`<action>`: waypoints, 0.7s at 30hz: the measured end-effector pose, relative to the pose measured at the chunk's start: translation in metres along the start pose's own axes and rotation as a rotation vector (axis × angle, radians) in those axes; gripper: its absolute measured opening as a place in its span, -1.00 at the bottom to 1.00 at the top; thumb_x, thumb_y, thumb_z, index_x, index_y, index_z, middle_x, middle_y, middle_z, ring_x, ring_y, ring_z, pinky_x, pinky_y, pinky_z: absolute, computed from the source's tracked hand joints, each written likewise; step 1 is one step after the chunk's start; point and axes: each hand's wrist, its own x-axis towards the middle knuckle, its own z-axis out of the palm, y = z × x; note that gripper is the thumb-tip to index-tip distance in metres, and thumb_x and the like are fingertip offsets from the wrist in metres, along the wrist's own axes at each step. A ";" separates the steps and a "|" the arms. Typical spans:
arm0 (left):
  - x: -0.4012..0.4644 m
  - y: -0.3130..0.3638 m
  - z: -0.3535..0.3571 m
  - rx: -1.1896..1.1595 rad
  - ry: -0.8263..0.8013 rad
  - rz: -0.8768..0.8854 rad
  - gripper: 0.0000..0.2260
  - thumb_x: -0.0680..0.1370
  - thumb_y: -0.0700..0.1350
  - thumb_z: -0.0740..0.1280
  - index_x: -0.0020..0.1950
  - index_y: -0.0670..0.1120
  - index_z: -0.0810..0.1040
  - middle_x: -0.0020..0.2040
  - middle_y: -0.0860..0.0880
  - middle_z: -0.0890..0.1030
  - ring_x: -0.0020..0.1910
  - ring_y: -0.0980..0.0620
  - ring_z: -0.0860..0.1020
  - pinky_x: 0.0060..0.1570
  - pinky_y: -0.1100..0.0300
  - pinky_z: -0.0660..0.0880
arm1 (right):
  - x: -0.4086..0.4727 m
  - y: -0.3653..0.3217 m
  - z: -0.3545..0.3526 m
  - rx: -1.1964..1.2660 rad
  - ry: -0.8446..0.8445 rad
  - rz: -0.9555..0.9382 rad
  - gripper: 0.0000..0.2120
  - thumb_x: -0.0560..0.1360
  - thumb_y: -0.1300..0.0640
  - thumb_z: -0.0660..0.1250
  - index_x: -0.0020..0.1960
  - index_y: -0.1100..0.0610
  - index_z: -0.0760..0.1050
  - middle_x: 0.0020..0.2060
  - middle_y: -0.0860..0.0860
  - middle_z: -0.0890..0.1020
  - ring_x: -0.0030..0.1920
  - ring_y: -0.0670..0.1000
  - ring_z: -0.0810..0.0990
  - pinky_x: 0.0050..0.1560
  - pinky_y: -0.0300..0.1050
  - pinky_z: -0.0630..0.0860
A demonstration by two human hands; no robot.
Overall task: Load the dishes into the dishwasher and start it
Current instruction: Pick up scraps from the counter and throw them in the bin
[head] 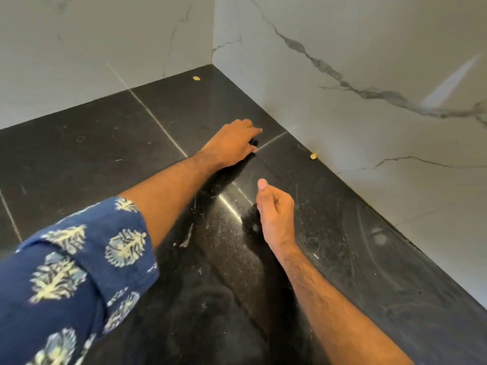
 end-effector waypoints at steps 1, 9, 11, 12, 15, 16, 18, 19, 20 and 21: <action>0.005 0.000 0.002 0.020 -0.001 0.009 -0.67 0.61 -0.04 0.35 0.36 -0.08 0.56 0.21 -0.11 0.53 0.21 -0.16 0.50 0.21 -0.10 0.45 | 0.000 0.000 0.000 0.003 0.003 -0.001 -0.44 0.62 -0.14 0.15 -0.41 0.18 0.15 -0.50 0.02 0.18 -0.46 -0.04 0.14 -0.40 -0.08 0.08; 0.001 -0.003 -0.001 -0.205 0.045 -0.159 -0.87 0.50 -0.29 0.45 0.00 -0.12 0.67 -0.08 -0.02 0.67 -0.01 0.01 0.65 0.08 0.14 0.54 | -0.001 -0.003 0.001 0.002 0.009 -0.017 -0.43 0.60 -0.20 0.13 -0.41 0.17 0.16 -0.50 0.03 0.18 -0.44 -0.01 0.14 -0.39 -0.01 0.11; -0.003 -0.001 -0.004 -0.245 0.016 -0.180 -0.84 0.49 -0.31 0.45 0.03 -0.13 0.64 -0.07 -0.05 0.70 -0.01 0.01 0.65 0.15 0.08 0.56 | -0.001 -0.004 0.001 -0.006 0.013 -0.008 -0.45 0.60 -0.20 0.13 -0.42 0.11 0.17 -0.50 -0.01 0.19 -0.45 -0.04 0.14 -0.40 -0.04 0.11; -0.005 -0.001 -0.004 -0.256 -0.001 -0.191 -0.84 0.50 -0.31 0.45 0.05 -0.15 0.63 -0.06 -0.06 0.70 0.01 0.00 0.65 0.16 0.07 0.55 | -0.001 -0.004 0.001 -0.008 0.014 -0.008 -0.45 0.60 -0.20 0.13 -0.42 0.12 0.16 -0.51 -0.01 0.18 -0.45 -0.03 0.14 -0.40 -0.04 0.10; -0.019 0.000 -0.004 -0.266 -0.033 -0.232 -0.84 0.55 -0.23 0.43 0.12 -0.12 0.60 -0.02 -0.02 0.67 0.07 -0.01 0.61 0.19 0.03 0.51 | -0.001 -0.004 0.001 0.012 0.021 -0.001 -0.40 0.61 -0.20 0.13 -0.41 0.22 0.15 -0.49 0.16 0.17 -0.44 0.11 0.12 -0.41 0.05 0.13; -0.025 -0.001 -0.003 -0.251 -0.038 -0.246 -0.84 0.56 -0.18 0.42 0.14 -0.08 0.58 0.00 0.01 0.65 0.10 -0.01 0.58 0.20 -0.01 0.47 | -0.001 -0.003 0.001 0.021 0.028 0.003 -0.39 0.61 -0.19 0.13 -0.40 0.25 0.16 -0.49 0.21 0.19 -0.44 0.14 0.13 -0.41 0.08 0.15; -0.036 -0.001 0.000 -0.186 -0.042 -0.274 -0.82 0.59 -0.11 0.40 0.19 -0.01 0.54 0.08 0.03 0.61 0.17 -0.02 0.53 0.23 -0.04 0.38 | 0.000 -0.002 0.001 0.030 0.041 0.012 -0.38 0.61 -0.17 0.14 -0.39 0.29 0.17 -0.49 0.23 0.20 -0.44 0.18 0.13 -0.42 0.11 0.18; -0.042 0.000 0.002 -0.149 -0.038 -0.275 -0.81 0.60 -0.09 0.38 0.20 0.01 0.53 0.11 0.02 0.60 0.19 -0.04 0.51 0.24 -0.06 0.34 | 0.001 -0.002 0.000 0.040 0.043 0.016 -0.37 0.61 -0.18 0.14 -0.39 0.30 0.17 -0.49 0.22 0.19 -0.44 0.18 0.13 -0.42 0.12 0.19; -0.048 0.001 0.004 -0.124 -0.039 -0.268 -0.81 0.60 -0.08 0.37 0.21 0.02 0.52 0.12 0.01 0.59 0.20 -0.05 0.50 0.24 -0.07 0.33 | 0.001 -0.001 0.000 0.052 0.042 0.027 -0.36 0.61 -0.20 0.14 -0.39 0.31 0.18 -0.49 0.18 0.19 -0.45 0.16 0.13 -0.43 0.11 0.19; -0.053 0.003 0.004 -0.113 -0.038 -0.254 -0.81 0.61 -0.09 0.36 0.22 0.02 0.52 0.12 0.00 0.58 0.19 -0.05 0.50 0.23 -0.06 0.32 | 0.001 -0.001 0.000 0.063 0.035 0.047 -0.35 0.60 -0.22 0.13 -0.38 0.31 0.18 -0.49 0.15 0.19 -0.45 0.13 0.14 -0.43 0.10 0.19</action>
